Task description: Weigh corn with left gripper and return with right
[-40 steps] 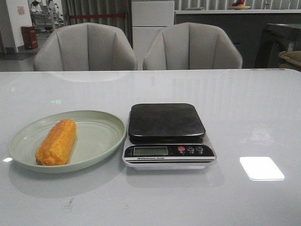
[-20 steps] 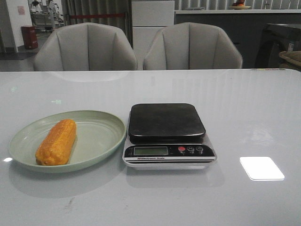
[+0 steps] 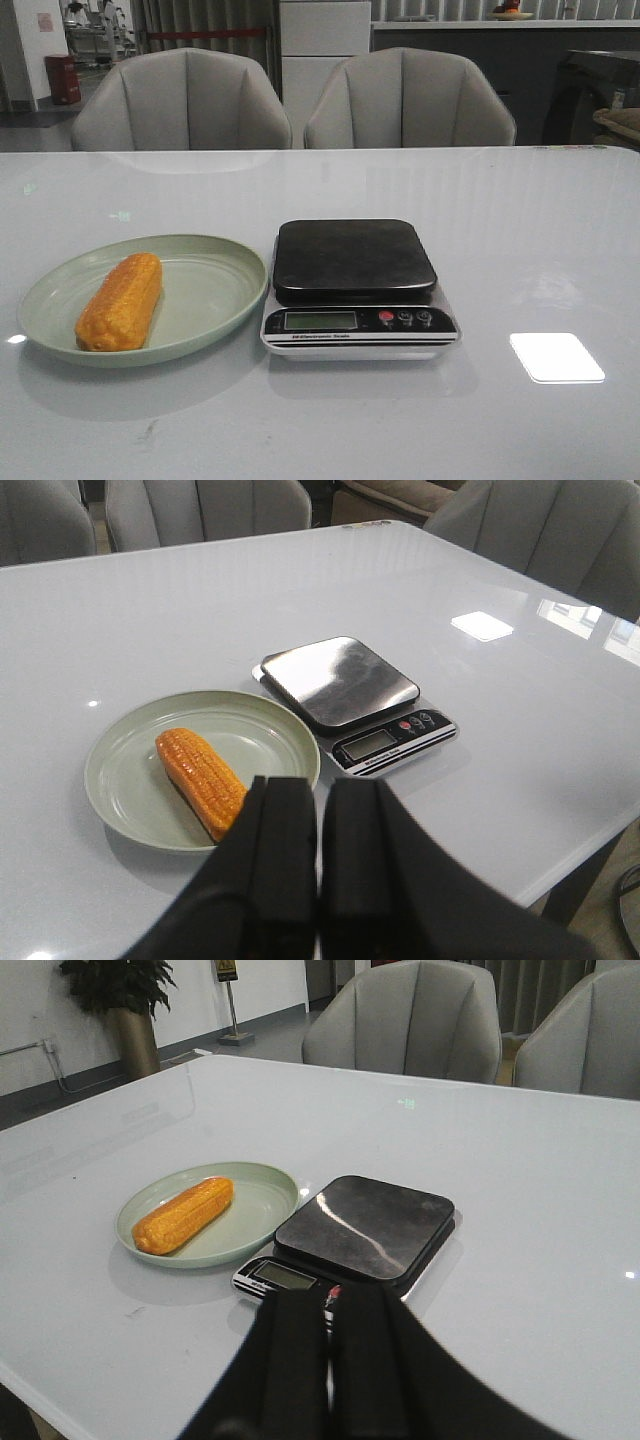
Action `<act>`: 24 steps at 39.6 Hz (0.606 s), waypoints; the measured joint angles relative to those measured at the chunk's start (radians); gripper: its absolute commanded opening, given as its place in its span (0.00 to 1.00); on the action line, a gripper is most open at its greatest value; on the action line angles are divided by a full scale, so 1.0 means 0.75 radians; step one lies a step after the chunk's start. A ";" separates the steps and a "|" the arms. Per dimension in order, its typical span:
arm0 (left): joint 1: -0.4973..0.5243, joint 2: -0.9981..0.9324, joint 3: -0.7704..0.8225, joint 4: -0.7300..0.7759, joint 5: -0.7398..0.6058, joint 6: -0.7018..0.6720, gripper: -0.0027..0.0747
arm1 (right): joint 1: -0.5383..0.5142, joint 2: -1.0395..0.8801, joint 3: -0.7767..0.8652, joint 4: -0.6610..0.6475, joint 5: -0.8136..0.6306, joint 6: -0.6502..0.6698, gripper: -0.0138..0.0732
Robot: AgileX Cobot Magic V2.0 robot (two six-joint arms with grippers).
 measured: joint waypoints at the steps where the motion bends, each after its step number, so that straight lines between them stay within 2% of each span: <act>1: 0.000 0.000 0.000 0.000 0.000 0.000 0.18 | 0.000 0.000 0.000 0.000 0.000 0.000 0.37; 14: 0.019 0.000 0.036 0.038 -0.039 0.000 0.18 | 0.000 0.000 0.000 0.000 -0.002 0.000 0.37; 18: 0.099 0.000 0.082 0.102 -0.130 0.000 0.18 | 0.000 0.000 0.000 -0.002 -0.002 0.000 0.37; 24: 0.272 -0.002 0.232 0.142 -0.368 0.000 0.18 | 0.000 0.000 0.000 -0.002 -0.002 0.000 0.37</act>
